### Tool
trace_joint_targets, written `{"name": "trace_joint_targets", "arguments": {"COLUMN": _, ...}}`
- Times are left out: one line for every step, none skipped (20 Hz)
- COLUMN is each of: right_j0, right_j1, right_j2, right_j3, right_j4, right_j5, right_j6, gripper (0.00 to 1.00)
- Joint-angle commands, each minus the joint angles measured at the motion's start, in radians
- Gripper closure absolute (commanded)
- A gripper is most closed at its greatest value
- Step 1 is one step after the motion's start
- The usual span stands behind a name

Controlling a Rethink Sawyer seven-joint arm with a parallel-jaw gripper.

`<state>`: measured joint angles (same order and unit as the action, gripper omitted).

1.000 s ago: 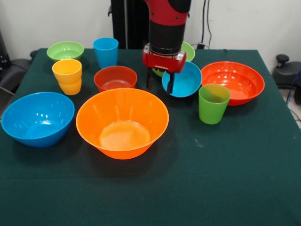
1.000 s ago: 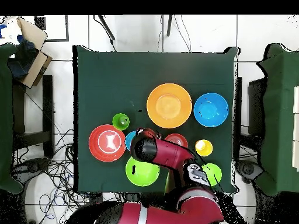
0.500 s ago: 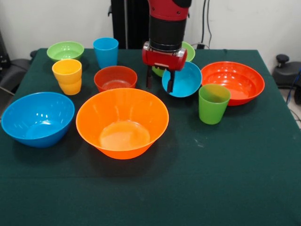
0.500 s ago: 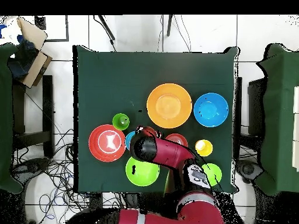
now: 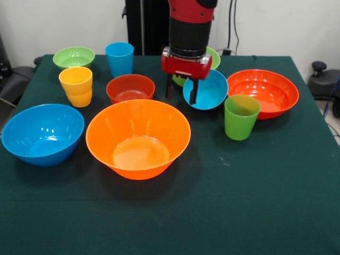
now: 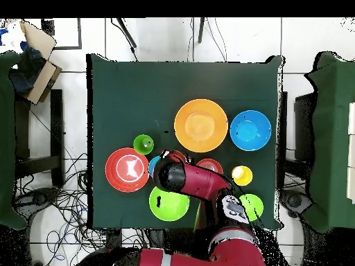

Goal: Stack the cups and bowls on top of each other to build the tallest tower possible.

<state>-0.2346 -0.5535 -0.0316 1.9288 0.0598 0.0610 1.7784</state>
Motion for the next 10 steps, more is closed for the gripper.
{"name": "trace_joint_targets", "arguments": {"right_j0": 0.014, "right_j1": 0.037, "right_j2": 0.067, "right_j3": -0.036, "right_j4": -0.059, "right_j5": 0.063, "right_j6": 0.062, "gripper": 0.0}}
{"name": "trace_joint_targets", "arguments": {"right_j0": 0.018, "right_j1": 0.042, "right_j2": 0.062, "right_j3": -0.042, "right_j4": -0.058, "right_j5": 0.061, "right_j6": 0.062, "gripper": 0.0}}
{"name": "trace_joint_targets", "arguments": {"right_j0": 0.024, "right_j1": 0.047, "right_j2": 0.055, "right_j3": -0.048, "right_j4": -0.057, "right_j5": 0.049, "right_j6": 0.068, "gripper": 0.0}}
{"name": "trace_joint_targets", "arguments": {"right_j0": 0.025, "right_j1": 0.057, "right_j2": 0.053, "right_j3": -0.056, "right_j4": -0.056, "right_j5": 0.044, "right_j6": 0.069, "gripper": 0.0}}
{"name": "trace_joint_targets", "arguments": {"right_j0": 0.029, "right_j1": 0.065, "right_j2": 0.05, "right_j3": -0.063, "right_j4": -0.055, "right_j5": 0.034, "right_j6": 0.072, "gripper": 0.0}}
{"name": "trace_joint_targets", "arguments": {"right_j0": 0.03, "right_j1": 0.068, "right_j2": 0.049, "right_j3": -0.065, "right_j4": -0.055, "right_j5": 0.03, "right_j6": 0.073, "gripper": 0.0}}
{"name": "trace_joint_targets", "arguments": {"right_j0": 0.032, "right_j1": 0.073, "right_j2": 0.048, "right_j3": -0.067, "right_j4": -0.053, "right_j5": 0.024, "right_j6": 0.076, "gripper": 0.0}}
{"name": "trace_joint_targets", "arguments": {"right_j0": 0.034, "right_j1": 0.075, "right_j2": 0.047, "right_j3": -0.068, "right_j4": -0.053, "right_j5": 0.021, "right_j6": 0.077, "gripper": 0.0}}
{"name": "trace_joint_targets", "arguments": {"right_j0": 0.038, "right_j1": 0.075, "right_j2": 0.045, "right_j3": -0.068, "right_j4": -0.051, "right_j5": 0.02, "right_j6": 0.08, "gripper": 0.0}}
{"name": "trace_joint_targets", "arguments": {"right_j0": 0.04, "right_j1": 0.075, "right_j2": 0.043, "right_j3": -0.068, "right_j4": -0.051, "right_j5": 0.019, "right_j6": 0.08, "gripper": 0.0}}
